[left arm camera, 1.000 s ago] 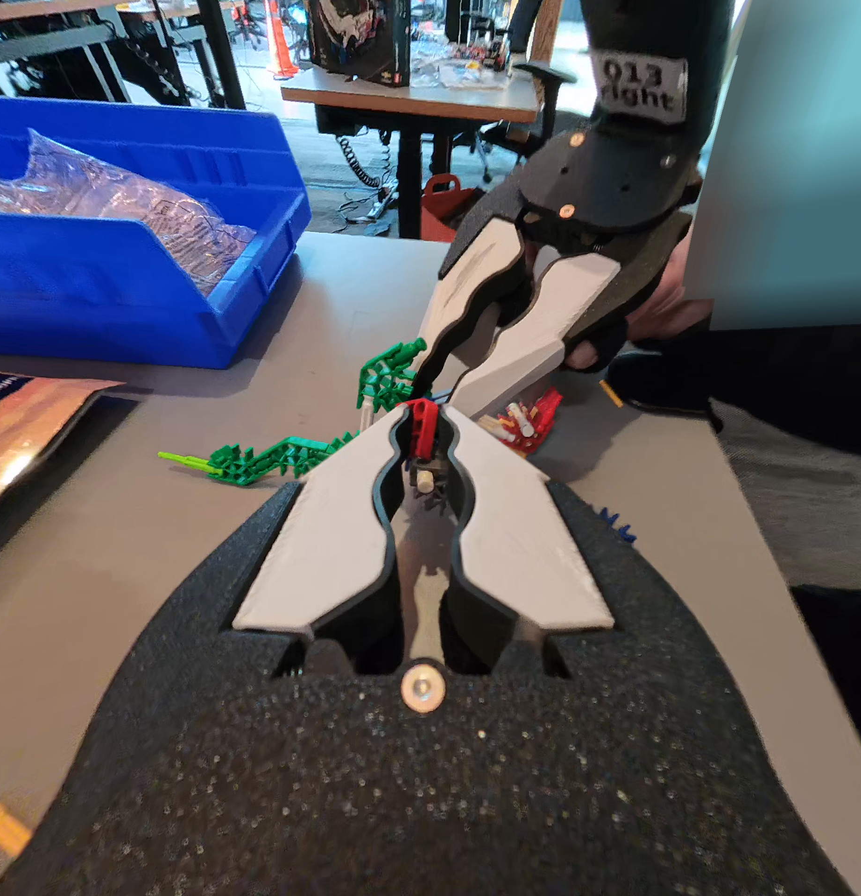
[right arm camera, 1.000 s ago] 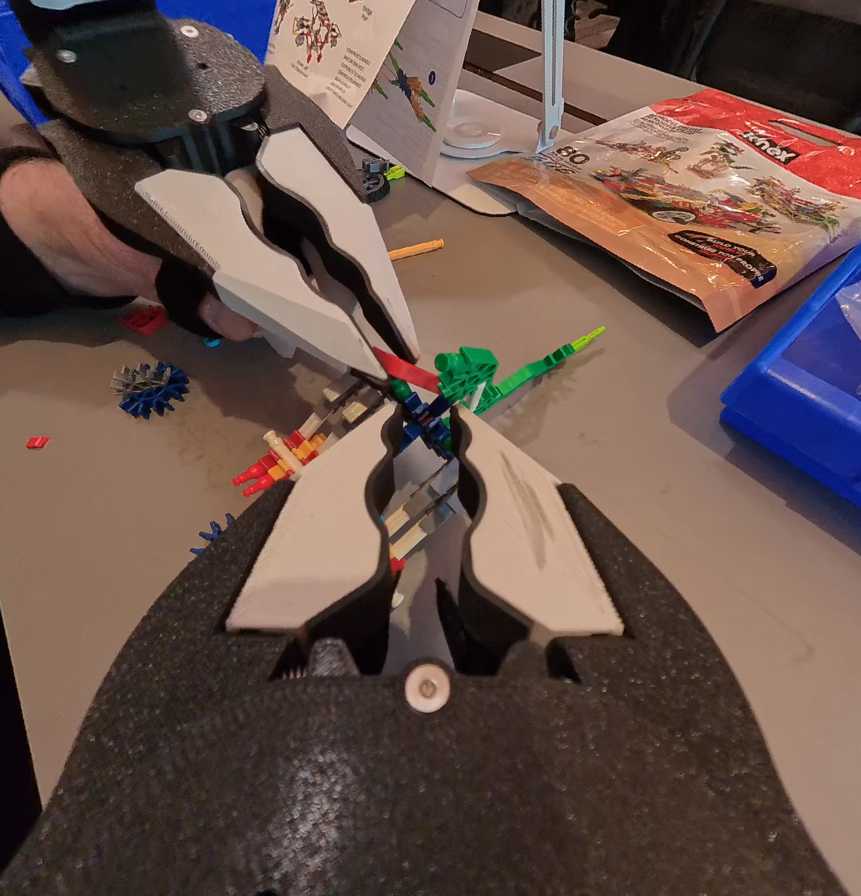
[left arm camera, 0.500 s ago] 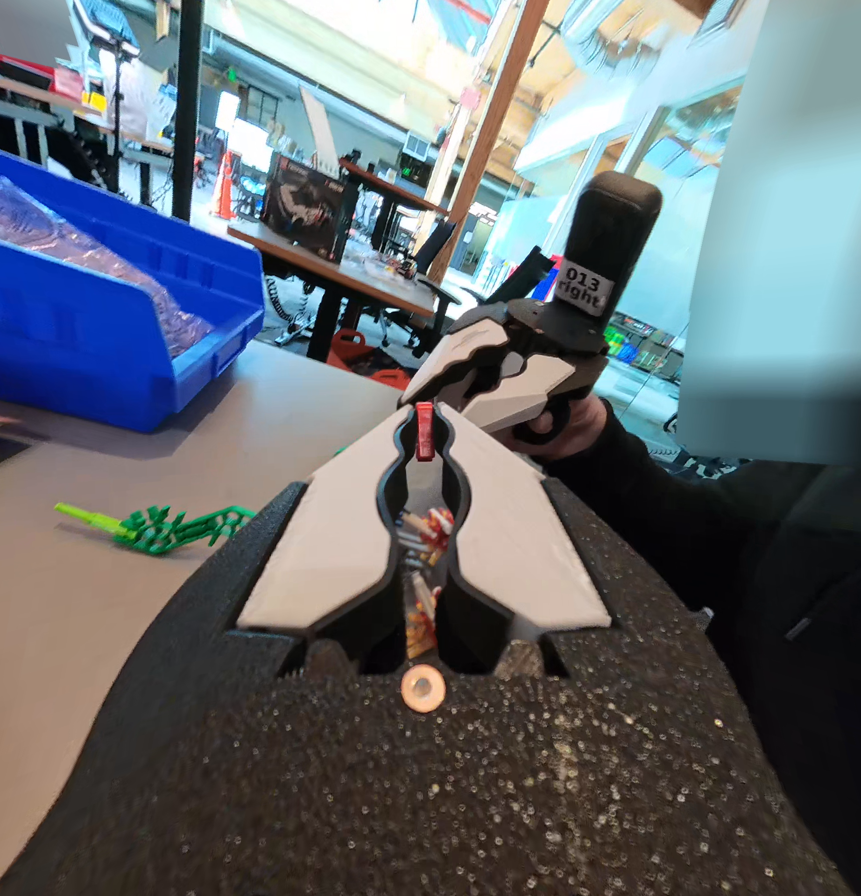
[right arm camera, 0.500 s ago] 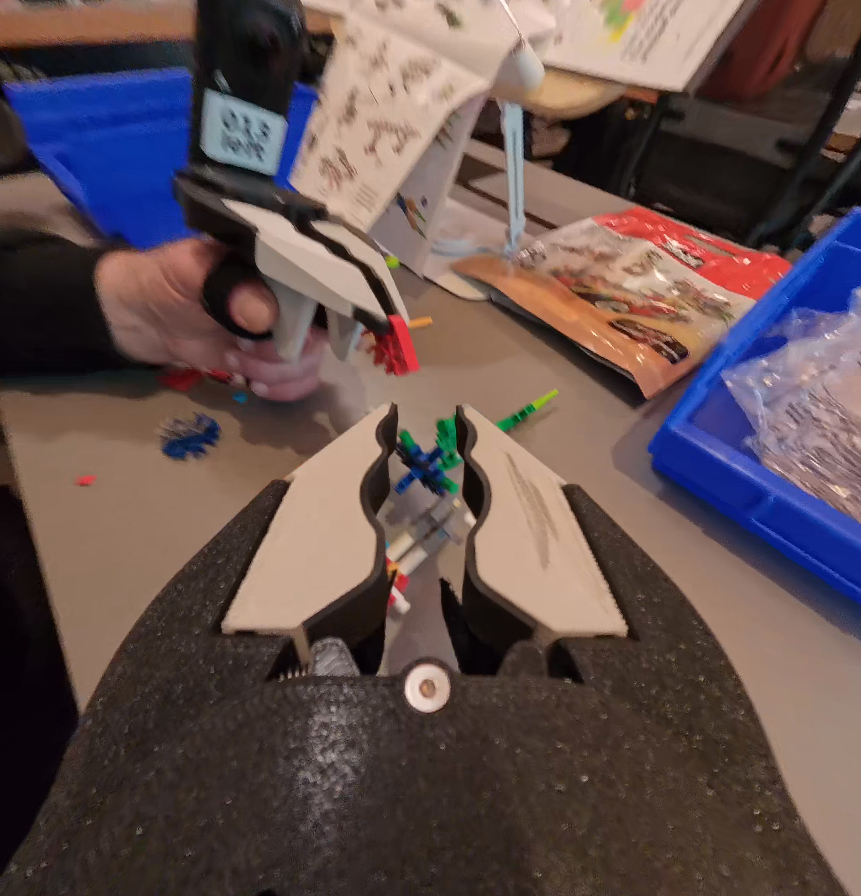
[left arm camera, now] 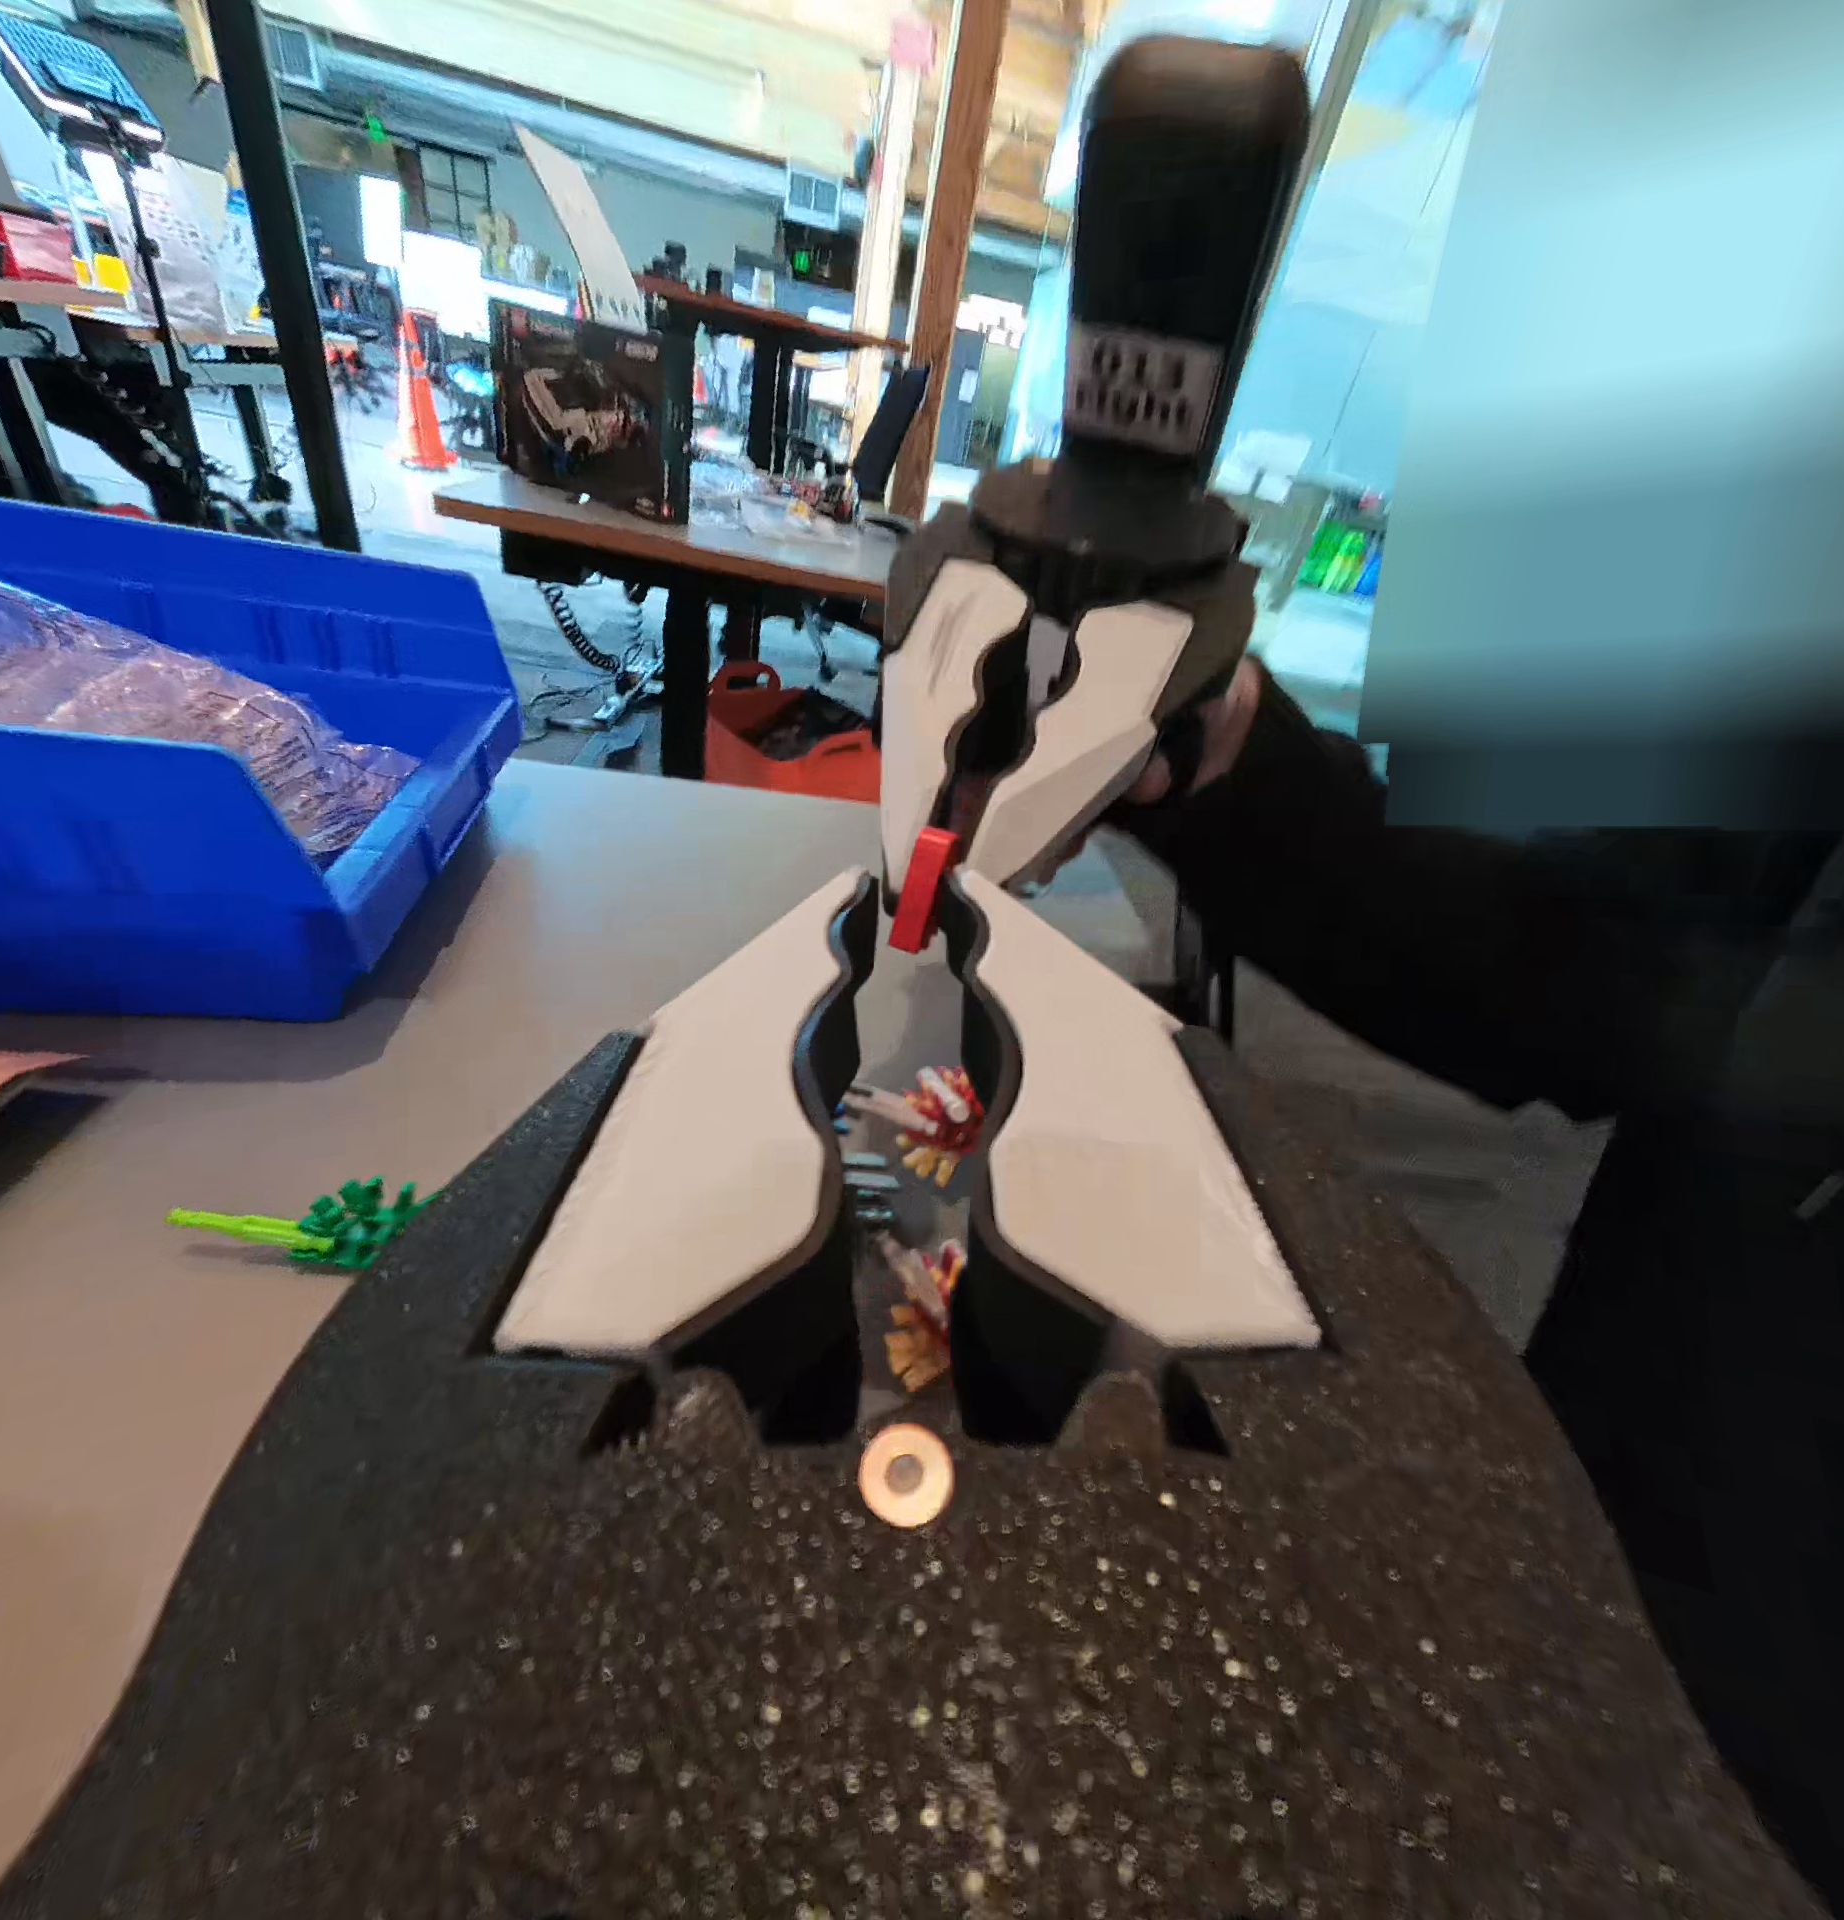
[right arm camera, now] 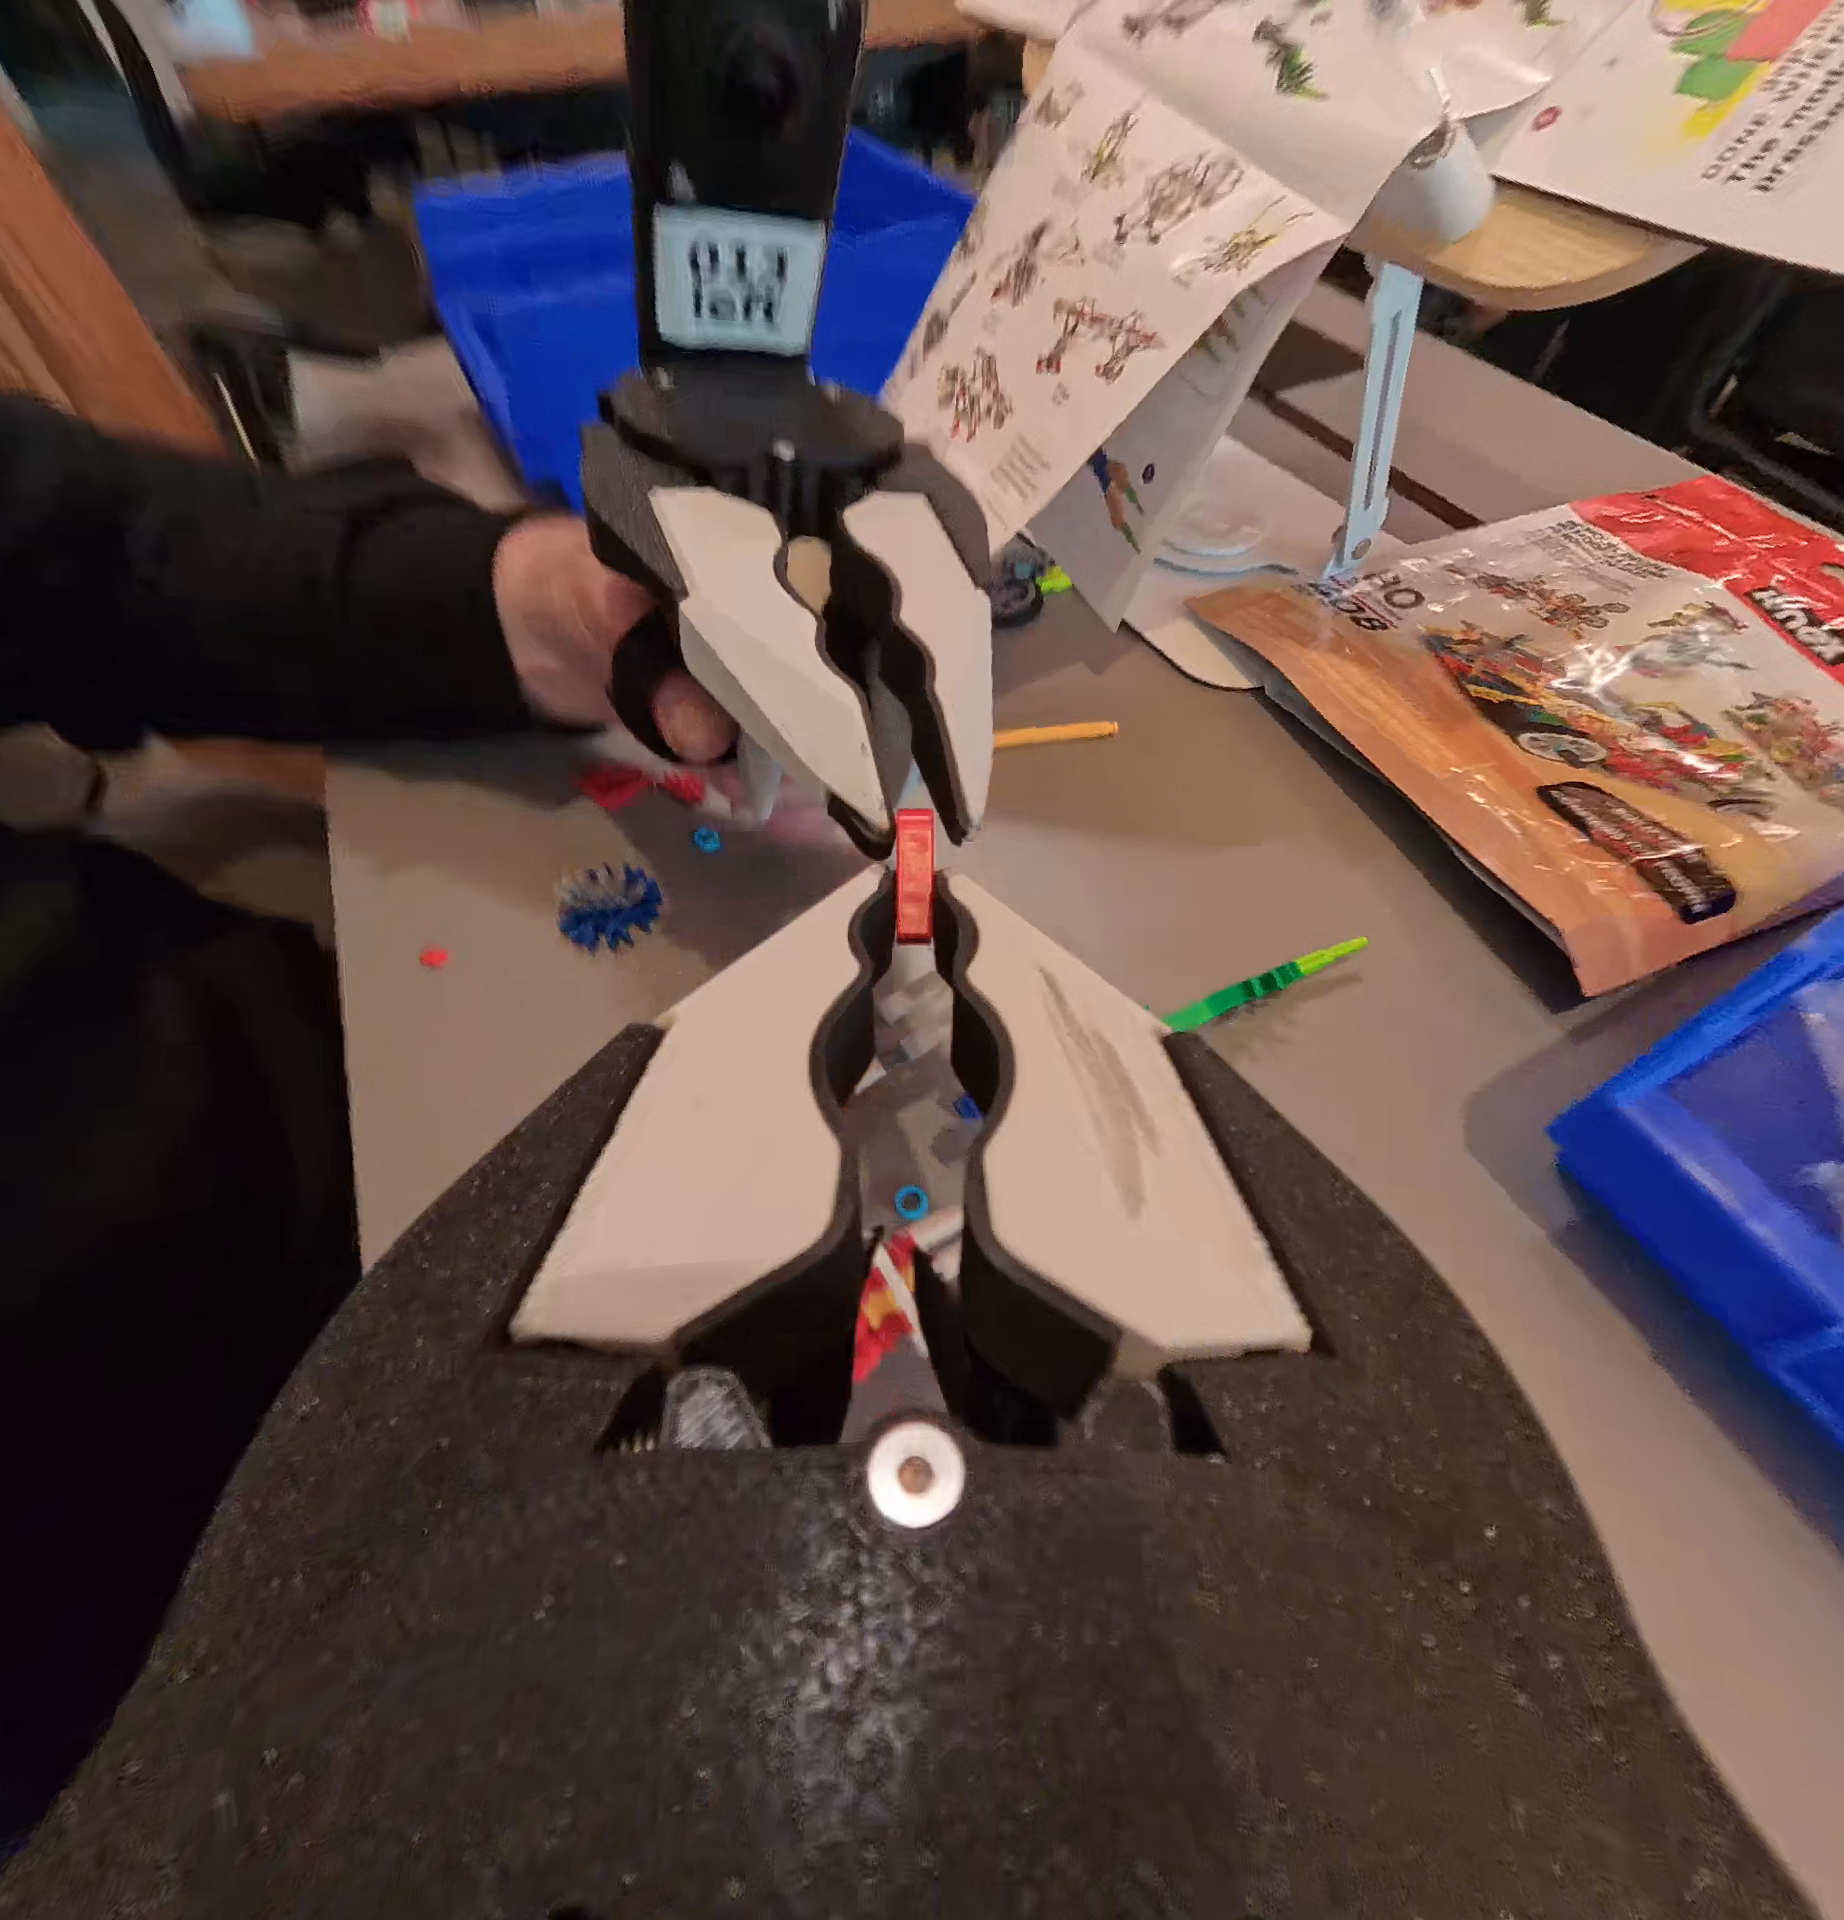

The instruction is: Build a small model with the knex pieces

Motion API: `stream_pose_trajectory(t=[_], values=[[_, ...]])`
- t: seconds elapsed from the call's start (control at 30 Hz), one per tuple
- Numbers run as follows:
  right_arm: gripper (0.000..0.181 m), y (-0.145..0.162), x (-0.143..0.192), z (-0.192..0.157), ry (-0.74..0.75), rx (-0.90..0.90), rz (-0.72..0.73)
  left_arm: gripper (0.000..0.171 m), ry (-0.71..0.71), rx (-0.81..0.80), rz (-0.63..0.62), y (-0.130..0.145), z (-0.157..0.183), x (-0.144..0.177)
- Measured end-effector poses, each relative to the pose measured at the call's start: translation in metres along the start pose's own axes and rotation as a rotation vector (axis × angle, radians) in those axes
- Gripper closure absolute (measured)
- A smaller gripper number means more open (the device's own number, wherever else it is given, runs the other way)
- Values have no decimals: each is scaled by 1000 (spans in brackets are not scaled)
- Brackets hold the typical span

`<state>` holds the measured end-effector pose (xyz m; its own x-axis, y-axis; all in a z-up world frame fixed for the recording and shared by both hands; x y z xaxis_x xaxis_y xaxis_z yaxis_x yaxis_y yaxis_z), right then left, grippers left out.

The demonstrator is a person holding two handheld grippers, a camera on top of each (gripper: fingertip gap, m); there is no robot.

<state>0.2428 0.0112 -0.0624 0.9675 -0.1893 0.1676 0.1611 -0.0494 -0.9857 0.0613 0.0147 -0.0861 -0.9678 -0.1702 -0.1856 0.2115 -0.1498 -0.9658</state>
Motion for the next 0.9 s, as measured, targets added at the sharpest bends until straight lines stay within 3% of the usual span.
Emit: stream_pose_trajectory(t=[0.17,0.27,0.33,0.47,0.57,0.7,0.77,0.9], values=[[176,-16,-6,-2,-54,186,-248,163,5,-157,-144,-5,7,-6],[176,-23,-10,-2,-77,250,-332,165,-2,-190,-159,-7,9,-6],[174,-27,-11,0,-76,251,-331,166,-14,-174,-122,-9,8,-4],[162,-31,-9,5,-47,173,-195,166,-41,-49,35,-13,2,3],[172,-30,-6,8,-46,119,-90,166,-17,28,123,-12,0,6],[176,-29,-4,6,-54,128,-98,164,-22,-8,93,-11,1,5],[176,-31,-4,4,-70,145,-130,153,-19,-30,57,-12,2,2],[176,-35,-7,1,-87,214,-264,163,-12,-136,-31,-14,9,-4]])
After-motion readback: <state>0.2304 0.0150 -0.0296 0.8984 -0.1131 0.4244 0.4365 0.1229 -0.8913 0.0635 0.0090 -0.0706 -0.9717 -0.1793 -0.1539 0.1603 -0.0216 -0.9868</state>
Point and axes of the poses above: each gripper's, where its closed fingertips meet, x back along the fingers, y out of its underside, z = x × y across the jaws, the point moved 10 cm from there along x, back along the fingers, and after that the axes turned 13 degrees about z, right-handed, at the moved point
